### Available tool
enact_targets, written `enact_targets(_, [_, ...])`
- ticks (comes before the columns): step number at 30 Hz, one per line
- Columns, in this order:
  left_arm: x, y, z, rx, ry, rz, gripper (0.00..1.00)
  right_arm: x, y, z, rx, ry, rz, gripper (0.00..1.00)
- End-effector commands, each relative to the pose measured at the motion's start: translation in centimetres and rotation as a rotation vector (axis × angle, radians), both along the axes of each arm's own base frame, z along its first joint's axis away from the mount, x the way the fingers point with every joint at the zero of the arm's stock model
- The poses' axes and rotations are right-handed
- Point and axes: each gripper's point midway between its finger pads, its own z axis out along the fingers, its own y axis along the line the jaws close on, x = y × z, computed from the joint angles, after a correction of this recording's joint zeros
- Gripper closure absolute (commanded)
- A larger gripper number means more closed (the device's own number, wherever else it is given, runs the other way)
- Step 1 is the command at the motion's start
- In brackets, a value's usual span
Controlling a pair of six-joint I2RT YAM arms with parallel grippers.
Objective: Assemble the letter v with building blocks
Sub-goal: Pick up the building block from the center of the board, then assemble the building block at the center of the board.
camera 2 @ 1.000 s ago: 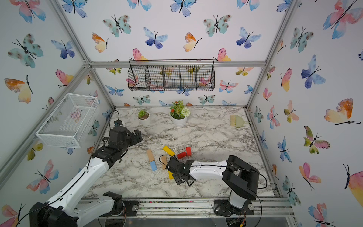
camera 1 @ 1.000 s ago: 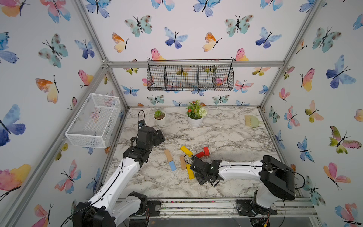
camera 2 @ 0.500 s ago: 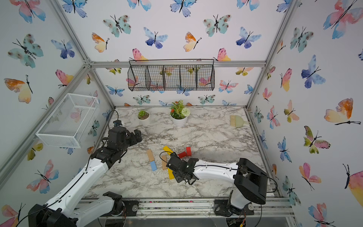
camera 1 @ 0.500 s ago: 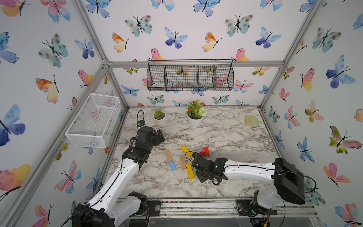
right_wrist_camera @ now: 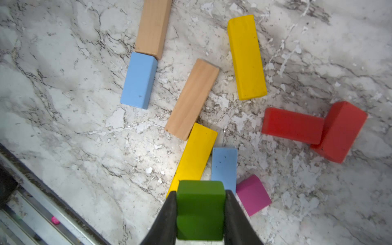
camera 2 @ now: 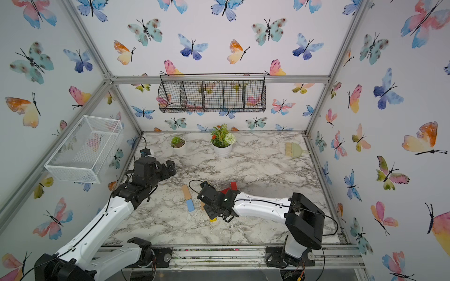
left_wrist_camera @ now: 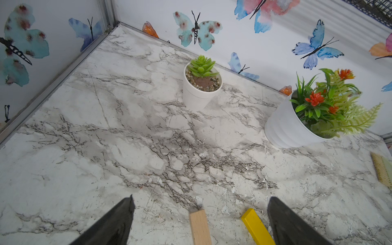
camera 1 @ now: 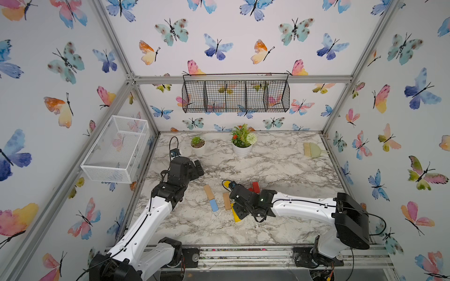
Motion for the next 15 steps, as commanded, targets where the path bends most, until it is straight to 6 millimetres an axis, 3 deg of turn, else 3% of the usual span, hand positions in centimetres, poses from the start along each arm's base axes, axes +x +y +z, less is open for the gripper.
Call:
enact_targets(1, [0.1,0.2,2.4,-0.017,-0.061,-0.002,0.02,0.3,1.9,-0.1,0.001,0.003,0.061,0.75])
enact_targets(15, [-0.1,1.0,3.6,-0.026,-0.090,0.027,0.02,0.2,6.5,-2.4,0.001,0.072,0.170,0.76])
